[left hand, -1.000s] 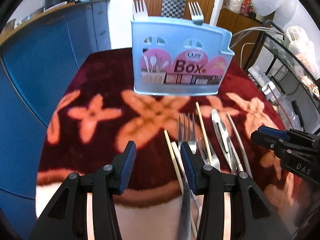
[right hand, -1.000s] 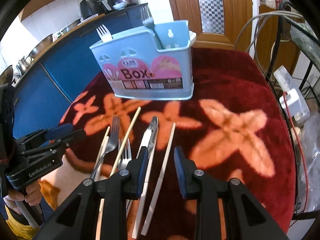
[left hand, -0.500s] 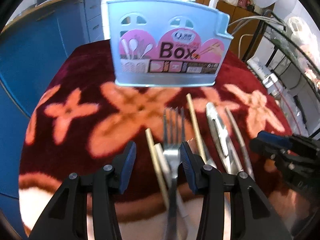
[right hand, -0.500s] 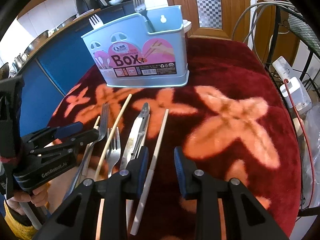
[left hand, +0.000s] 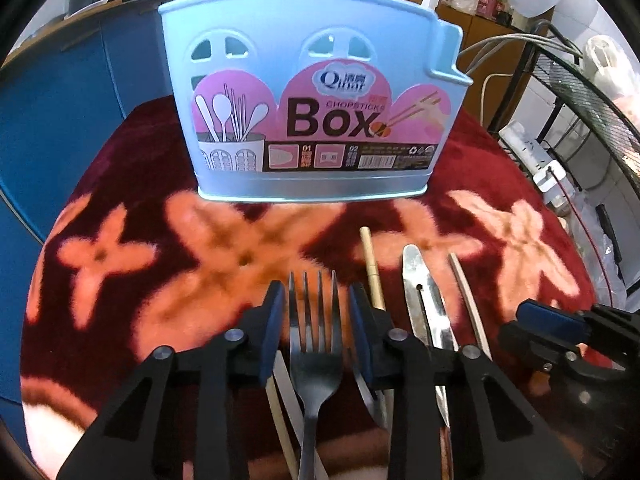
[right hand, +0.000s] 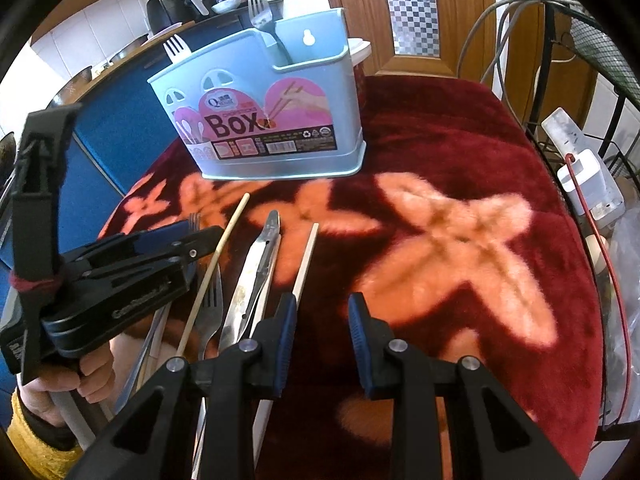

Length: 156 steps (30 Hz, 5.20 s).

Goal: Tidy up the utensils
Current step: 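Grasp a steel fork with the left tool while the right tool grasps a thin silver utensil, then carry both held utensils to the blue caddy and lower them inside, then open both tools to release the utensils and withdraw toward the table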

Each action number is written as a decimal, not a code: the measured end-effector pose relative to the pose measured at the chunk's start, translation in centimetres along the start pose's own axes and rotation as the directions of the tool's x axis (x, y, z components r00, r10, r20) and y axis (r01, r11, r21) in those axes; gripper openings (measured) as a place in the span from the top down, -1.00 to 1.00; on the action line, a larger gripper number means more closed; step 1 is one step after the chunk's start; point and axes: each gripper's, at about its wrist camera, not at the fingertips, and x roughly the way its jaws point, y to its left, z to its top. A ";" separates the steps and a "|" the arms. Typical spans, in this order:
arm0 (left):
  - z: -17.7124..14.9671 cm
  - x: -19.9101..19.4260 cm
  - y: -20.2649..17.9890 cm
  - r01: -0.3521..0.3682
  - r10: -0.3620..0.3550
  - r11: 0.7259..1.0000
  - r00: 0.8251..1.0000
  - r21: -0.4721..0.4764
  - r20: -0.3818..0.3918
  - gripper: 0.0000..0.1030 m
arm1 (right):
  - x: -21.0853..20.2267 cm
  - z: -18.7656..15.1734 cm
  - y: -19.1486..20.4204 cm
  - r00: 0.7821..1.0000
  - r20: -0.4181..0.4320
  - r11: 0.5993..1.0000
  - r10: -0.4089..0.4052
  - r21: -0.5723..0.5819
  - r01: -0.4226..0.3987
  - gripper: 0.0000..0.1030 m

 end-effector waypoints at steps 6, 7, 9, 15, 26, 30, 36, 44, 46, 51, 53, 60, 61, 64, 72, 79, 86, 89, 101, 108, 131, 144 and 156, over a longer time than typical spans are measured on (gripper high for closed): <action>0.0 -0.4 0.7 0.036 -0.036 0.999 0.999 -0.025 0.006 0.54 | 0.5 0.2 -0.2 1.000 -0.005 1.000 0.010 -0.001 -0.010 0.43; -0.1 -0.7 0.8 0.045 -0.044 0.999 0.999 -0.028 0.011 0.54 | 0.6 0.3 -0.2 1.000 -0.006 1.000 0.011 -0.001 -0.011 0.43; -0.1 -1.1 1.1 0.059 -0.058 0.998 0.998 -0.029 0.021 0.54 | 0.8 0.5 -0.1 1.000 -0.009 1.000 0.014 0.001 -0.014 0.43; 0.0 -1.8 2.6 0.085 -0.083 0.995 0.996 -0.044 0.035 0.54 | 1.4 0.9 0.3 0.999 -0.020 1.000 0.030 0.001 -0.030 0.43; -0.5 -0.9 6.1 0.052 -0.052 0.995 0.999 -0.091 0.005 0.50 | 3.3 1.7 0.9 0.998 -0.057 1.000 0.010 -0.015 -0.011 0.46; -0.6 -1.1 6.3 0.062 -0.062 0.995 0.998 -0.078 0.004 0.48 | 3.7 1.8 0.9 0.998 -0.065 1.000 0.012 -0.015 -0.013 0.47; -1.2 -1.8 7.0 0.089 -0.089 0.993 0.996 -0.084 -0.005 0.25 | 3.8 2.0 0.7 0.997 -0.072 1.000 0.022 -0.014 -0.023 0.47; -1.4 -1.2 7.0 0.142 -0.144 0.985 0.989 -0.099 -0.021 0.51 | 4.1 2.2 0.7 0.998 -0.062 1.000 0.019 -0.017 -0.020 0.68; -1.3 -1.0 6.5 0.138 -0.140 0.987 0.990 -0.080 -0.016 0.54 | 4.1 2.2 0.5 0.998 -0.053 1.000 0.028 -0.003 -0.028 0.79; -1.5 -2.0 5.7 0.119 -0.118 0.992 0.993 -0.044 0.029 0.55 | 3.5 2.3 0.0 0.998 -0.017 0.998 0.057 0.031 -0.057 0.89; -1.5 -2.7 5.7 0.112 -0.109 0.993 0.992 -0.040 0.056 0.55 | 2.9 2.3 -0.1 0.998 0.010 0.997 0.065 0.038 -0.065 0.89; -1.3 -7.1 5.6 0.114 -0.107 0.993 0.972 -0.019 0.208 0.55 | -0.3 2.1 0.7 0.987 0.137 0.996 0.087 0.012 -0.090 0.89; -1.3 -7.7 5.6 0.113 -0.107 0.993 0.968 -0.015 0.227 0.55 | -0.8 2.1 0.9 0.984 0.155 0.996 0.090 0.006 -0.092 0.89; -1.1 -9.8 5.5 0.117 -0.110 0.993 0.952 -0.007 0.285 0.55 | -2.4 2.2 1.6 0.974 0.210 0.996 0.086 -0.014 -0.085 0.89; -0.5 -14.0 5.7 0.128 -0.117 0.992 0.911 -0.001 0.395 0.56 | -5.7 2.7 2.8 0.944 0.323 0.998 0.068 -0.039 -0.058 0.89; 0.2 -15.5 5.7 0.120 -0.111 0.993 0.890 0.008 0.441 0.58 | -7.6 3.6 3.3 0.922 0.384 0.998 0.055 -0.042 -0.042 0.89; 1.7 -16.5 5.8 0.109 -0.102 0.994 0.876 0.014 0.471 0.64 | -8.7 4.8 3.5 0.908 0.416 0.999 0.039 -0.047 -0.021 0.89; 2.4 -16.9 5.8 0.105 -0.099 0.994 0.873 0.015 0.478 0.92 | -9.2 5.4 3.6 0.902 0.430 0.999 0.034 -0.048 -0.015 0.89; 6.1 -17.5 5.9 0.068 -0.072 0.997 0.890 0.024 0.451 0.98 | -10.6 7.8 3.9 0.882 0.471 0.997 0.010 -0.069 0.026 0.89; 9.1 -20.7 5.9 0.022 -0.039 0.999 0.874 0.041 0.484 0.98 | -11.0 9.6 4.1 0.873 0.488 0.997 0.016 -0.068 0.020 0.89; 17.2 -18.6 5.1 -0.193 0.142 0.980 0.864 0.056 0.483 0.98 | -10.2 14.1 3.8 0.851 0.525 0.998 0.004 -0.053 0.028 0.89; 16.9 -10.5 5.1 -0.162 0.123 0.984 0.915 0.070 0.385 0.98 | -8.8 19.2 4.0 0.838 0.543 0.992 -0.052 -0.071 0.107 0.89; 15.9 -7.7 5.7 -0.070 0.060 0.997 0.931 0.015 0.360 0.94 | -1.5 17.6 2.5 0.927 0.375 0.995 -0.026 -0.081 0.060 0.88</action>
